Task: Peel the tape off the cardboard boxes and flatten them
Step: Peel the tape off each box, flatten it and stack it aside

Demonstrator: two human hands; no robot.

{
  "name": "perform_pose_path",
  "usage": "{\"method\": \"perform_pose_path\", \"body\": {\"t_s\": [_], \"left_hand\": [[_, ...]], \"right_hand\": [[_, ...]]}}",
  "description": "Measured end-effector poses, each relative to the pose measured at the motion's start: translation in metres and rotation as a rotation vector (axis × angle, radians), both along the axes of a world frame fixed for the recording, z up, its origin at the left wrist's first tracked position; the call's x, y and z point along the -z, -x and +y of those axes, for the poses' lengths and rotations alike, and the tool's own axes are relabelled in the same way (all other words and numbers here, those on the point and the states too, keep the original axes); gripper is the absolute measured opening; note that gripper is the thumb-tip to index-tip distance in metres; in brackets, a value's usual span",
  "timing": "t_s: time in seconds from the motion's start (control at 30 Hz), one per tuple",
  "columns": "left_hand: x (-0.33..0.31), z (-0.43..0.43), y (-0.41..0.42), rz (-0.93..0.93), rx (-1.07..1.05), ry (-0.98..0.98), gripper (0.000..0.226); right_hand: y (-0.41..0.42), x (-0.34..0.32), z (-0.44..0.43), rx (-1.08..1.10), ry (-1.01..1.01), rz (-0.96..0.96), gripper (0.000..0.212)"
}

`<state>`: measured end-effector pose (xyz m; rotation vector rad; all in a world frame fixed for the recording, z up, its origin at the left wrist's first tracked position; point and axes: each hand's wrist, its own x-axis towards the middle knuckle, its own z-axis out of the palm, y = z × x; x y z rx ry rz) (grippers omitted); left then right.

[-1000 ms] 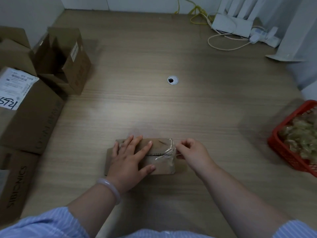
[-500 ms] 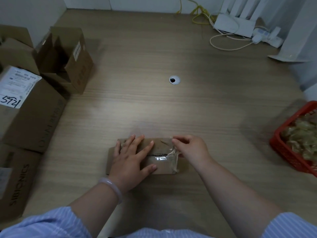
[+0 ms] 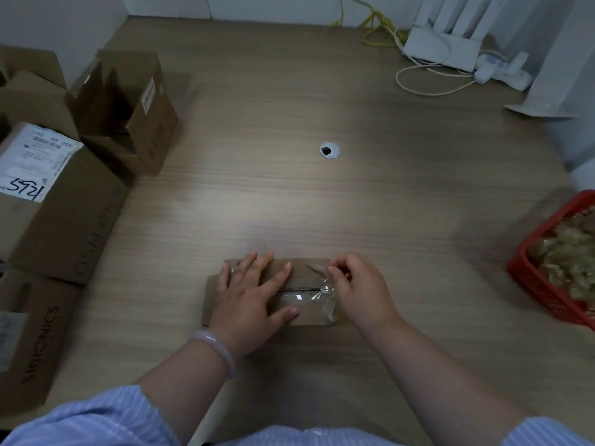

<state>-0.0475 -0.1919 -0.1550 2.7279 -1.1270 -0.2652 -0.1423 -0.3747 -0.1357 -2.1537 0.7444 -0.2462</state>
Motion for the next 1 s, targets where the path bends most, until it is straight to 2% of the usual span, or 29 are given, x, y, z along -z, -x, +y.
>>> {"method": "perform_pose_path", "body": {"t_s": [0.1, 0.17, 0.23, 0.33, 0.47, 0.57, 0.67, 0.87, 0.93, 1.0], "left_hand": [[-0.003, 0.0, 0.0, 0.006, -0.008, -0.003, 0.079], [-0.004, 0.0, 0.0, 0.011, -0.005, -0.028, 0.08], [-0.006, 0.0, 0.0, 0.014, 0.003, -0.015, 0.08], [-0.006, 0.0, 0.002, -0.002, 0.021, -0.018, 0.076], [-0.005, -0.001, 0.009, -0.14, 0.027, 0.044, 0.064], [-0.009, -0.001, 0.013, -0.183, -0.003, 0.117, 0.058], [-0.01, -0.003, 0.012, -0.059, -0.102, 0.228, 0.053], [-0.021, -0.008, 0.006, 0.317, -0.235, 0.395, 0.059], [-0.018, -0.006, 0.002, 0.412, -0.28, 0.429, 0.047], [-0.017, -0.005, -0.001, 0.499, -0.342, 0.497, 0.025]], "right_hand": [[0.009, -0.011, 0.0, 0.096, -0.219, -0.103, 0.023], [0.011, -0.018, -0.001, 0.133, -0.378, -0.147, 0.025], [0.013, -0.017, -0.003, 0.159, -0.433, -0.13, 0.024], [0.017, -0.012, -0.006, 0.112, -0.359, -0.032, 0.019], [0.022, -0.007, 0.0, -0.037, -0.153, 0.112, 0.04], [0.018, -0.01, 0.005, -0.073, 0.002, 0.13, 0.031], [0.014, -0.017, 0.008, -0.049, -0.021, 0.065, 0.023], [-0.004, -0.024, 0.026, -0.043, -0.364, -0.107, 0.029], [-0.008, -0.022, 0.03, -0.076, -0.45, -0.143, 0.034], [-0.008, -0.017, 0.031, -0.108, -0.412, -0.137, 0.036]]}}
